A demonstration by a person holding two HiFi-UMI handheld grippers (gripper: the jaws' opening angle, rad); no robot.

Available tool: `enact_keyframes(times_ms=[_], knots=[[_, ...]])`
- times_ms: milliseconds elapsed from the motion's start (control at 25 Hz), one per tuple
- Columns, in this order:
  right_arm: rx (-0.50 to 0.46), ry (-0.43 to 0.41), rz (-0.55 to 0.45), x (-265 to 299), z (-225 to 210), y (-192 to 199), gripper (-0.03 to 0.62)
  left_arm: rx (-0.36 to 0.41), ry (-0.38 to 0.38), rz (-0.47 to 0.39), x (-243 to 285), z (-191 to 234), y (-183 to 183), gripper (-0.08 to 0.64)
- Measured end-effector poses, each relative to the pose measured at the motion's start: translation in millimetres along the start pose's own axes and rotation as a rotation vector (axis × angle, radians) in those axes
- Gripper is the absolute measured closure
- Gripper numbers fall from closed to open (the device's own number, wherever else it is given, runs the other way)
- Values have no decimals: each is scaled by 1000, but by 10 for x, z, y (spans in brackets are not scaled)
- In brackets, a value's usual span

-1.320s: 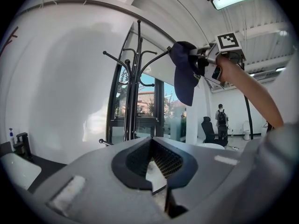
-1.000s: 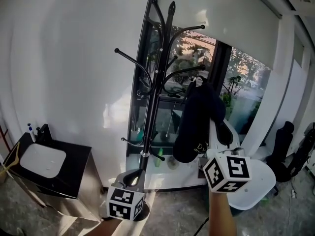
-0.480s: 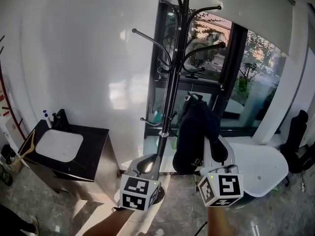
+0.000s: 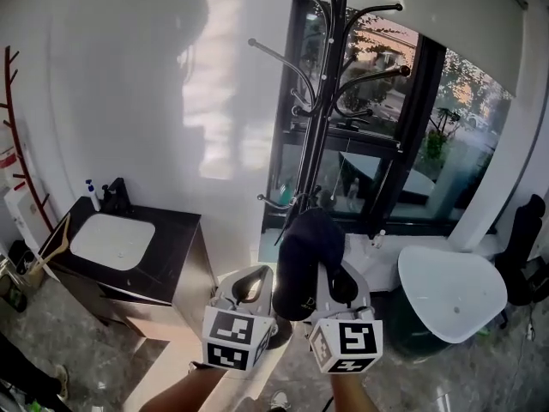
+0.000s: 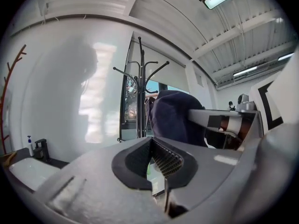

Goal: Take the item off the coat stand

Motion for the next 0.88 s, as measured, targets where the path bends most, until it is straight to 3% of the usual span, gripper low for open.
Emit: enact_keyframes(times_ms=[360, 880], knots=[[36, -22, 66, -25, 215, 339, 552, 16, -27, 18, -106, 49, 122, 560], [18, -11, 90, -28, 155, 422, 551, 41, -9, 20, -26, -29, 115, 560]])
Point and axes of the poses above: the fingertips, and each gripper's own axes: x forward along the fingers, z to its left, y out of its underside, the point moved 2 cm from there along -x, backward along the fingers, and after that the axes turned 3 degrees about -x, right-handed, at the moved point
